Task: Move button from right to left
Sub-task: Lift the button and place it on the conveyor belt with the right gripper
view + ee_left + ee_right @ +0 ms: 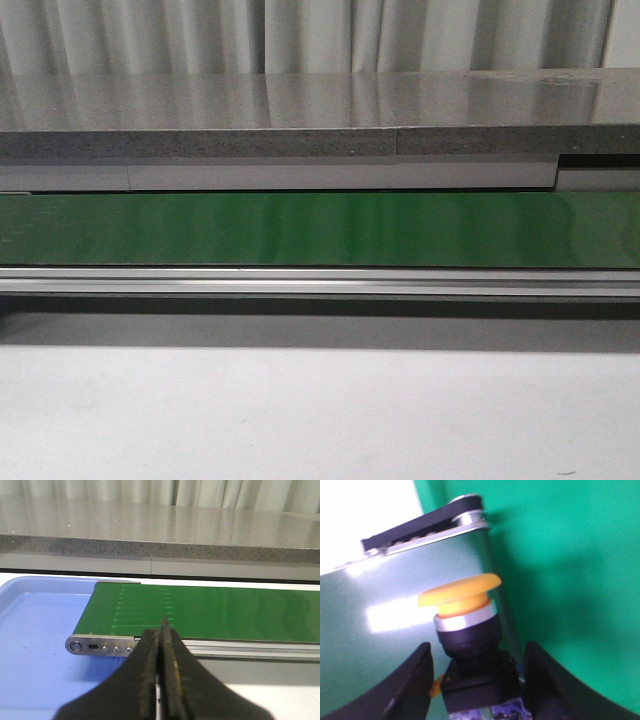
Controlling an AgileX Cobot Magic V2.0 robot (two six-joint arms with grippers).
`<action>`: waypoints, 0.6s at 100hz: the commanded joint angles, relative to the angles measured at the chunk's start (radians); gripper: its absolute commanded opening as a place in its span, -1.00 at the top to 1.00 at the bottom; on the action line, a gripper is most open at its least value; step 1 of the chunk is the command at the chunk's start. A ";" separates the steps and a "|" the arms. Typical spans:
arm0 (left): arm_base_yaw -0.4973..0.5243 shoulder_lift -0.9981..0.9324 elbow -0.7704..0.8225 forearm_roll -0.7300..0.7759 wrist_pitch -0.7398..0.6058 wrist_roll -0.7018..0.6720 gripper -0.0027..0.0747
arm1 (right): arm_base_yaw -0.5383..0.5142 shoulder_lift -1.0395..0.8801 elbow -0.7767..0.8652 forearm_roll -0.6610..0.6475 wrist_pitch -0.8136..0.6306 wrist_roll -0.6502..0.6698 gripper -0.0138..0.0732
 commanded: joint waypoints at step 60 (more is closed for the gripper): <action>-0.002 -0.032 0.044 -0.009 -0.079 -0.010 0.98 | 0.072 -0.047 0.103 -0.010 -0.080 0.052 -0.77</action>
